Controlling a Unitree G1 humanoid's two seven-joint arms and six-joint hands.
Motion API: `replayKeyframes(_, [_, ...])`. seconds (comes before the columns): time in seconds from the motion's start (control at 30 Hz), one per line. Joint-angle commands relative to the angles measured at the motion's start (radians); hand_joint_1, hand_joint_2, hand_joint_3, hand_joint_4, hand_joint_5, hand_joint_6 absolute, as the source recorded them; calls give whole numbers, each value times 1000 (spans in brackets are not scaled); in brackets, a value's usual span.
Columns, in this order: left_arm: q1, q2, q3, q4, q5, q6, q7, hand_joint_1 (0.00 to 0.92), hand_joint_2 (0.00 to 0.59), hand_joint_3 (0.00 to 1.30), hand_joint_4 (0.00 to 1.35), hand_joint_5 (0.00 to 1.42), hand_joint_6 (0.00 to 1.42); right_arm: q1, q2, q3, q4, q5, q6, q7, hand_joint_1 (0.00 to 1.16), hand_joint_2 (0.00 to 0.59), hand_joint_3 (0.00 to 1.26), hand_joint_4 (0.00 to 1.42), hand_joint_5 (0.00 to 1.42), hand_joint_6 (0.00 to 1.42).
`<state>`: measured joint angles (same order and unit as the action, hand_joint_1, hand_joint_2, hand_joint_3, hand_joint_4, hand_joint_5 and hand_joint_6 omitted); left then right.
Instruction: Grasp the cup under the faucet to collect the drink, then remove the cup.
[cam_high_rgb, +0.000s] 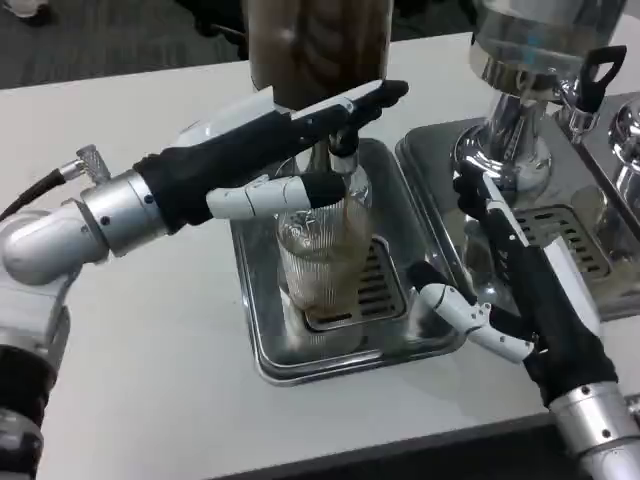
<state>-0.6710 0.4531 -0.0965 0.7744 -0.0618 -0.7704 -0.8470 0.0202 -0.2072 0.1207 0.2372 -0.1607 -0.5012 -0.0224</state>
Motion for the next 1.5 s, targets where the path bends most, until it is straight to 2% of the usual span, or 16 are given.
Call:
replayKeyframes(0.03, [26, 20, -24, -19, 41, -10, -8, 0, 34, 49, 0, 23, 0, -32, 8, -18, 28, 42, 10, 46, 558, 236, 7, 24, 16, 53])
replayKeyframes(0.2, [33, 24, -24, -31, 43, -8, -4, 0, 35, 49, 0, 23, 0, -59, 4, -22, 54, 72, 18, 101, 570, 227, 0, 0, 0, 20])
replayKeyframes(0.5, [35, 26, -22, -32, 44, -8, -1, 0, 36, 49, 0, 23, 0, -114, -4, -29, 113, 73, 36, 162, 619, 221, 0, 0, 0, 0])
replayKeyframes(0.77, [41, 30, -22, -44, 47, -11, 1, 0, 36, 49, 0, 23, 0, -147, 11, -40, 164, 79, 39, 172, 624, 221, 0, 0, 0, 0])
replayKeyframes(1.5, [73, 42, -24, -99, 46, 2, 9, 0, 37, 54, 0, 23, 4, -216, 29, -46, 221, 87, 52, 194, 616, 229, 0, 0, 0, 0])
